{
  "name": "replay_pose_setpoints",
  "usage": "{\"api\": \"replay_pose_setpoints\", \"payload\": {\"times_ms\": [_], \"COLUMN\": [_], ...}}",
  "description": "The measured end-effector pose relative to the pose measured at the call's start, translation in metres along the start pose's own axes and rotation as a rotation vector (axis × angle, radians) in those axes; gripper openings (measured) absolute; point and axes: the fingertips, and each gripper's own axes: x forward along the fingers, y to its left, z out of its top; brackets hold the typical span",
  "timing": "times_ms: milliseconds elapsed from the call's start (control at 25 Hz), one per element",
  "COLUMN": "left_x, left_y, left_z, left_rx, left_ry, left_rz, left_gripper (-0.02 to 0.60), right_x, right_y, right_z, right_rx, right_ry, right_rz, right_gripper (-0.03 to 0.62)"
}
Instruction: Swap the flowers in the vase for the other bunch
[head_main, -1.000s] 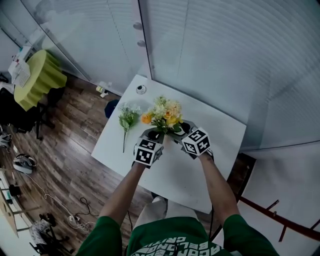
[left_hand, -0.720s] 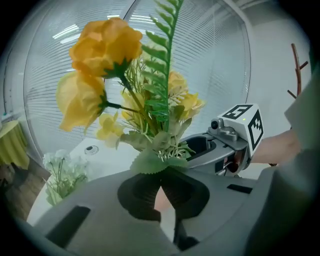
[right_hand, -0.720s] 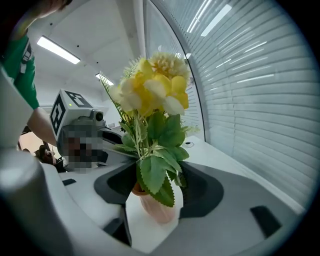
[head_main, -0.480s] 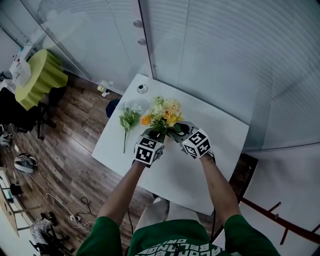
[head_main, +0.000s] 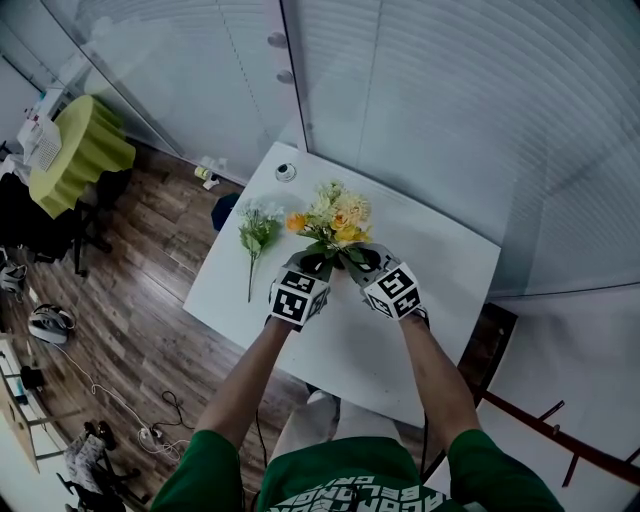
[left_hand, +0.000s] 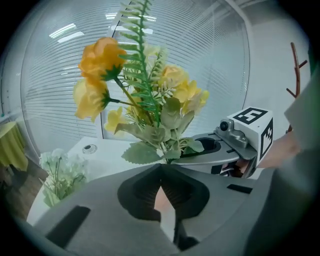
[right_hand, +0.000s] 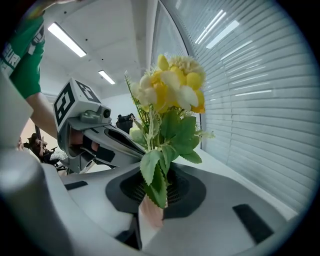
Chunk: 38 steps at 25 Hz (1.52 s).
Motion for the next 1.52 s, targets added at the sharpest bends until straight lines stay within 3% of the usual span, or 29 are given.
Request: {"api": "replay_pose_setpoints", "payload": {"times_ms": [400, 760, 1160, 1520], "left_x": [0.0, -0.021, -0.074, -0.127], "left_y": [-0.009, -0.015, -0.027, -0.045], "left_z": [0.001, 0.027, 0.088, 0.147], "left_rx": [0.031, 0.073, 0.13, 0.192], "left_ry": [-0.011, -0.048, -0.154, -0.274], "left_rz": [-0.028, -0.032, -0.034, -0.025], "left_gripper": [0.005, 0.005, 0.005, 0.005], "right_x": [-0.005, -0.026, -0.061, -0.105], "right_y": [0.002, 0.007, 0.02, 0.036], "right_z": [0.012, 0.042, 0.126, 0.2], "right_rx": [-0.011, 0.019, 0.021, -0.056], "right_ry": [-0.045, -0.119, -0.259, -0.356], "right_rz": [-0.03, -0.067, -0.088, -0.131], "right_gripper": [0.046, 0.044, 0.044, 0.041]}}
